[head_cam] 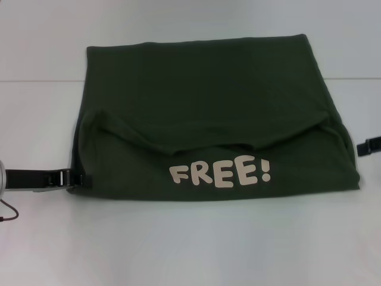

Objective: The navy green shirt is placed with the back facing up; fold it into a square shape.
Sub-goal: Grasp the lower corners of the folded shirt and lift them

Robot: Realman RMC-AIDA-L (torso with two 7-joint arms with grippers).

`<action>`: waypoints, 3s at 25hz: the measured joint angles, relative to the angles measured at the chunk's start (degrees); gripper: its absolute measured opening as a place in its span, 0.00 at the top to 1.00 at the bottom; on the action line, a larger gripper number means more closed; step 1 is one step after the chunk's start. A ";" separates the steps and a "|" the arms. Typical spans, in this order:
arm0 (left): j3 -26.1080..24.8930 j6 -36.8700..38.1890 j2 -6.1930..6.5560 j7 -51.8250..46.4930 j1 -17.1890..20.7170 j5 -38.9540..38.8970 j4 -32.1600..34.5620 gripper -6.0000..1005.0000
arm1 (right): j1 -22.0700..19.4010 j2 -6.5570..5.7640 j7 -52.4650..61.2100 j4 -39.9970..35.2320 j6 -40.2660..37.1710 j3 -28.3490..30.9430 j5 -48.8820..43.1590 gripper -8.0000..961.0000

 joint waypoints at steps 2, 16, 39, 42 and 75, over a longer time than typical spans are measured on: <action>-0.01 0.00 0.00 0.00 -0.02 -0.01 0.00 0.98 | 1.67 0.81 0.74 1.30 1.04 -0.46 -4.08 0.05; 0.27 -0.16 0.10 0.16 -0.40 -0.11 0.00 0.98 | 5.29 3.41 0.27 12.03 12.13 -3.26 -7.61 0.05; -1.30 -0.24 0.50 -1.11 -0.64 -0.24 0.09 0.98 | 5.20 4.58 0.36 11.98 14.14 -4.07 -8.01 0.55; -1.21 -0.10 0.50 -1.11 -0.65 -0.04 0.09 0.98 | 5.19 4.58 0.33 11.98 14.17 -4.07 -8.02 0.62; -1.02 37.02 3.24 -0.92 -1.06 14.12 2.43 0.98 | -0.35 1.87 -19.64 11.28 -17.10 -5.12 -8.24 0.94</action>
